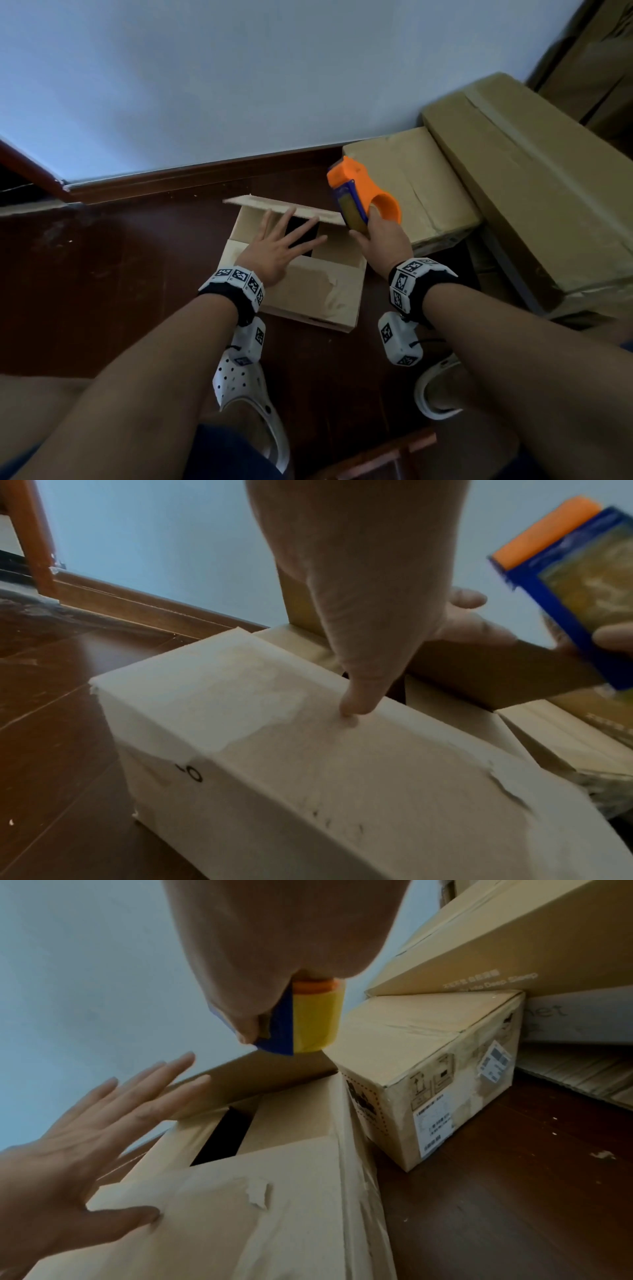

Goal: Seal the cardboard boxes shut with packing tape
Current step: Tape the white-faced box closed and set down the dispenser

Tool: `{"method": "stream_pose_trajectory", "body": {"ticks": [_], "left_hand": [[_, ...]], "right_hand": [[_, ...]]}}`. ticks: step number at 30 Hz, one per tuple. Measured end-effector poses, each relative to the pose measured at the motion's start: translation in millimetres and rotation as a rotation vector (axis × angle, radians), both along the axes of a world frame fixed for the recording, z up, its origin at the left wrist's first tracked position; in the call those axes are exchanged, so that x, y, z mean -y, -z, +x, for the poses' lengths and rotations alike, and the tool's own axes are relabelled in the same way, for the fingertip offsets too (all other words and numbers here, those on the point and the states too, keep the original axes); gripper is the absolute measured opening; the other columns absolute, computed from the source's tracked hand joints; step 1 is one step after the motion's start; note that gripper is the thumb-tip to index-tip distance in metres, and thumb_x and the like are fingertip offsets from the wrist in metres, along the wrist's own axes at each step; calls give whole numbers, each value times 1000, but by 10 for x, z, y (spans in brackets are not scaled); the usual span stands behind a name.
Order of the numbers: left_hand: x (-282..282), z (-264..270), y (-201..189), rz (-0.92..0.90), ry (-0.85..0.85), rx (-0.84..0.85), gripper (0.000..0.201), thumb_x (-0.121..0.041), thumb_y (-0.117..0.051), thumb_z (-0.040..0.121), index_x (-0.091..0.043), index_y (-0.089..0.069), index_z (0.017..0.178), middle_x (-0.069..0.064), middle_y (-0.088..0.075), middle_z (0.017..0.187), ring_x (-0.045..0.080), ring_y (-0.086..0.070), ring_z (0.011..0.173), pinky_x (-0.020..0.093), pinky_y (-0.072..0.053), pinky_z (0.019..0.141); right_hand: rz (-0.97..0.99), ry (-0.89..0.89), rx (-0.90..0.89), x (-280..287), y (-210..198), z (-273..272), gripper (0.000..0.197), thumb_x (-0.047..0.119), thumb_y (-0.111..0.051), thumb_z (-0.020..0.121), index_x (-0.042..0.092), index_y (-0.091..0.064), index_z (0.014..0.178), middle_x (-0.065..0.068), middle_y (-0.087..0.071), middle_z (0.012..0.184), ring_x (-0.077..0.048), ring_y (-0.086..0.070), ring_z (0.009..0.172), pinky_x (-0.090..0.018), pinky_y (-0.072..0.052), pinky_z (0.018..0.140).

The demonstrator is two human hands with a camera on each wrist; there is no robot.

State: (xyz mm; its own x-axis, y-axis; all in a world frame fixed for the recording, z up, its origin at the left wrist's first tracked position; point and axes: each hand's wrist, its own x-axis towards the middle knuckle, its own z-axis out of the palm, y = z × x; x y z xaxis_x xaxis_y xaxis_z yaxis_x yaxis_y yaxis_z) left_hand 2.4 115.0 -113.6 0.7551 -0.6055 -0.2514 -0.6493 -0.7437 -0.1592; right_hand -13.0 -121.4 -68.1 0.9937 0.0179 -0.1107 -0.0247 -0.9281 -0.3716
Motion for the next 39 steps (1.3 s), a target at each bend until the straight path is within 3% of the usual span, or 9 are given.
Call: {"method": "stream_pose_trajectory", "body": {"ticks": [4,7,10,13,22,28,33,36,39], "left_hand": [[-49,40,12,2,-173,-114,108,-18,-58,83,-46,27,143,-13,30,156,25,19,147,58,12,114],[-199,71,110,10,-466,-304,90,-46,-56,89,-45,12,149,-13,19,160,24,10,149,60,-1,117],[-393,4,258,-100,-703,-347,85,-68,-52,83,-48,-2,148,-13,14,160,32,6,148,68,-9,111],[-474,-73,380,-201,-824,-383,83,-70,-51,83,-52,-2,148,-10,19,160,36,11,147,68,-8,111],[-580,-53,467,-396,-901,-301,60,-59,-48,92,-53,-22,146,-14,0,161,22,-4,147,60,-25,109],[-483,-237,416,-375,-947,-252,58,-63,-52,87,-52,-33,140,-9,-17,156,30,-19,139,58,-31,105],[-394,-435,429,-389,-952,-229,55,-64,-54,85,-51,-39,137,-4,-27,146,30,-27,131,54,-38,98],[-342,-450,401,-367,-936,-201,52,-62,-54,86,-50,-41,134,-5,-28,146,28,-25,133,55,-29,103],[-322,-406,432,-307,-765,-128,47,-51,-52,92,-38,-41,135,-9,-23,155,21,-7,147,58,-8,114]], "right_hand": [[41,-21,-265,101,197,-75,39,37,-59,92,7,-47,114,-14,-60,105,-32,-60,97,-35,-46,71],[71,3,-327,104,309,-161,37,32,-61,91,6,-52,117,-13,-60,111,-29,-59,102,-34,-47,81],[79,55,-345,81,378,-217,31,28,-64,90,6,-56,110,-12,-61,105,-28,-59,99,-31,-44,75],[70,91,-356,69,426,-254,22,26,-63,90,9,-56,102,-8,-56,95,-27,-60,97,-28,-38,69],[76,201,-334,9,547,-199,32,33,-63,89,7,-55,108,-10,-59,106,-26,-58,97,-30,-42,71],[81,239,-317,-87,554,-220,29,29,-61,89,8,-53,108,-12,-57,110,-30,-58,100,-39,-50,80],[-58,94,-126,-228,412,-225,32,27,-54,95,6,-47,119,-12,-54,121,-33,-53,110,-41,-41,90],[-30,-43,-159,-394,383,-120,38,32,-54,95,8,-45,123,-13,-57,118,-35,-56,107,-43,-45,86],[-40,-145,-225,-525,397,10,42,34,-56,94,8,-43,125,-14,-59,115,-36,-57,105,-43,-50,83]]}}
